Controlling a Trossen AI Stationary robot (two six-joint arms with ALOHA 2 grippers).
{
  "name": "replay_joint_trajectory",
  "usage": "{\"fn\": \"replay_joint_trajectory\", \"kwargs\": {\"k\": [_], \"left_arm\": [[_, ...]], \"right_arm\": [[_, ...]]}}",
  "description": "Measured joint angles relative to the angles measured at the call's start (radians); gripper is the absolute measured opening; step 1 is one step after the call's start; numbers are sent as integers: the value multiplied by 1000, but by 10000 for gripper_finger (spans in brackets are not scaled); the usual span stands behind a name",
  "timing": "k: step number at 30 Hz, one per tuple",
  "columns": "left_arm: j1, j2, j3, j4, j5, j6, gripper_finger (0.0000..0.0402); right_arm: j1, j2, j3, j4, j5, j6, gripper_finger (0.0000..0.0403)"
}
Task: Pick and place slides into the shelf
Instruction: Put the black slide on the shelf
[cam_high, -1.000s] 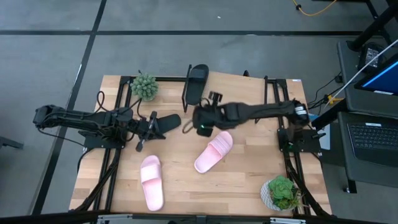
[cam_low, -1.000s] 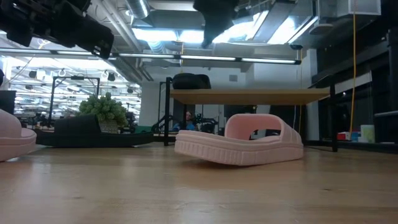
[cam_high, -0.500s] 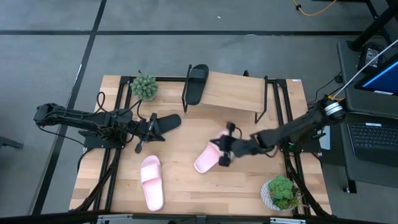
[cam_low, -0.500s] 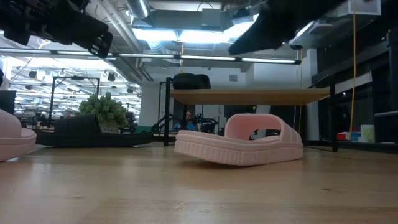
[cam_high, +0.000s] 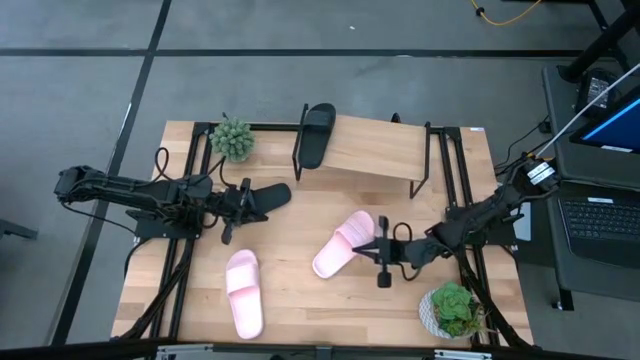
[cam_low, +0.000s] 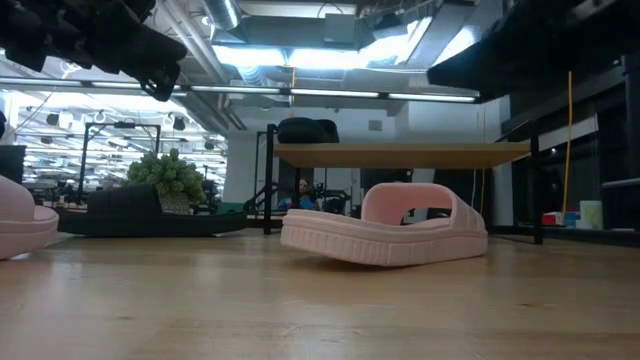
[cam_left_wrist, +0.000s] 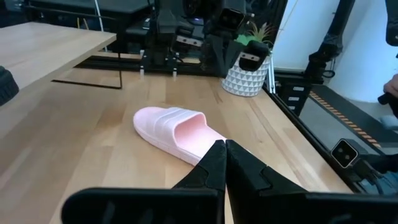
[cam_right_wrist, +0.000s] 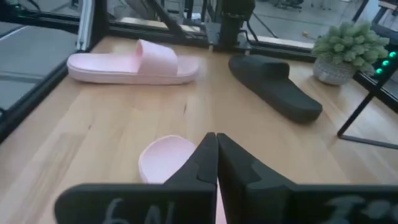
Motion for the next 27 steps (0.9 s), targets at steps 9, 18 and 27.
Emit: {"fn": "replay_joint_trajectory", "kwargs": {"k": [9, 18, 27], "left_arm": [[0, 0, 0, 0, -9, 6, 0], [-56, 0, 0, 6, -60, -6, 0], [-235, 0, 0, -20, -209, -106, 0]], "right_arm": [[42, 0, -2, 44, -5, -95, 6], [42, 0, -2, 43, -35, -104, 3], [40, 0, -2, 42, -35, -110, 6]]}}
